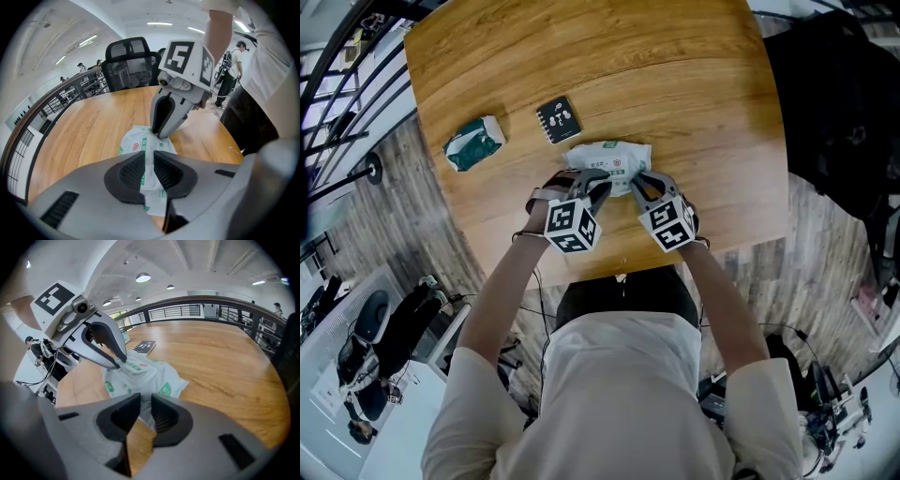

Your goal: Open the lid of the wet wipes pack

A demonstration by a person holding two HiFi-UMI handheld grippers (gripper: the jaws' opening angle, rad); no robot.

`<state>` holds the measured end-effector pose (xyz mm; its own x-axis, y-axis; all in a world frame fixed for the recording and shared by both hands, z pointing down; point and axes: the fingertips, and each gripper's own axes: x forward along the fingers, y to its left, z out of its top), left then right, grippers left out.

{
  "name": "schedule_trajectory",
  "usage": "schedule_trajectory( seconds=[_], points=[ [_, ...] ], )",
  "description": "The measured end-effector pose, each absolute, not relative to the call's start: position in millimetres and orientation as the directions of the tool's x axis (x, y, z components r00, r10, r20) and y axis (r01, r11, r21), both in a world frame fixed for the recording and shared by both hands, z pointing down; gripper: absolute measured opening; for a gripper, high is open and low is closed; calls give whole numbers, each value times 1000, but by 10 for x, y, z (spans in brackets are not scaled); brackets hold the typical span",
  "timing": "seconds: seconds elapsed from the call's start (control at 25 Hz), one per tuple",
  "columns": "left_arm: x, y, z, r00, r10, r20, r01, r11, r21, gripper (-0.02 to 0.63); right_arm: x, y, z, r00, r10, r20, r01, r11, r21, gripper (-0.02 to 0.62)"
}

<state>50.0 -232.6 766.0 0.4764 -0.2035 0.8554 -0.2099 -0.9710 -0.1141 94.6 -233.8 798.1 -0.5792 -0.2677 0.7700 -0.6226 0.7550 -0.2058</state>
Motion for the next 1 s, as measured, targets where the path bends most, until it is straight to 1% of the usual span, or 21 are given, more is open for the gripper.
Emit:
schedule_trajectory(
  seconds=[0.2,0.36,1.0],
  points=[
    [478,-2540,7442,487,-263,833,-245,-956,-159,23,952,-2342,7982,-576,-264,774,-623,755,-207,67],
    [401,-2824,7351,461,-337,821,-288,-932,-221,11,951,-2342,7978,-575,-261,776,-619,758,-204,67],
    [343,-3185,7483,420,-394,818,-380,-895,-236,29,946,-2333,7971,-587,-235,774,-595,774,-216,67]
  ],
)
